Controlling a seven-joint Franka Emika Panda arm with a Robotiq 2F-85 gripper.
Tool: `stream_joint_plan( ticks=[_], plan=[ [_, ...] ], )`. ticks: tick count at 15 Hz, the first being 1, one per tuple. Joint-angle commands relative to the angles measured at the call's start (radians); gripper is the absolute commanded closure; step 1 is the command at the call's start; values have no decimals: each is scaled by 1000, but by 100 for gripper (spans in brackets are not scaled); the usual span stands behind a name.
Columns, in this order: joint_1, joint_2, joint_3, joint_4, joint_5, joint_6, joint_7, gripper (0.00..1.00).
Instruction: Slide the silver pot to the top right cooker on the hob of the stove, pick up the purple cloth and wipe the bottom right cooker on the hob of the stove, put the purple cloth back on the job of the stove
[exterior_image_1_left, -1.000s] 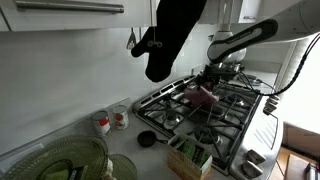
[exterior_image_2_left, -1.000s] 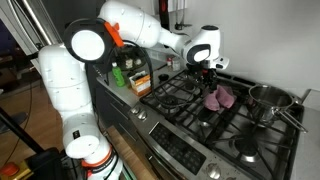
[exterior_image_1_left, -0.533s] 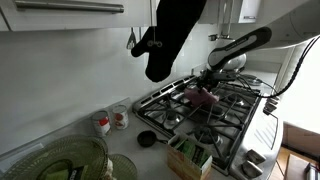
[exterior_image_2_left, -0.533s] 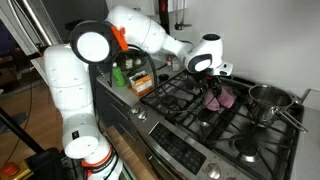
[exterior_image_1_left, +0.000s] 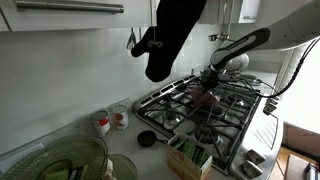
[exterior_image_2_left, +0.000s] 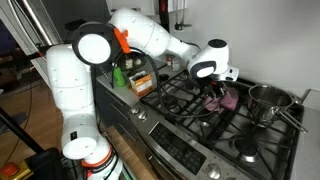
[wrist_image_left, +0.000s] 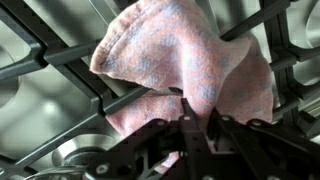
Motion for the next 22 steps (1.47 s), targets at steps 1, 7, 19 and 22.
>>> stream_joint_plan(
  ticks=[1, 7, 19, 22],
  plan=[
    [-42, -31, -5, 4, 49, -49, -50, 96],
    [-59, -111, -107, 22, -184, -275, -18, 96],
    [-81, -103, -241, -31, -797, -82, 188, 96],
    [-86, -101, -206, -45, -598, -208, 136, 96]
  ],
)
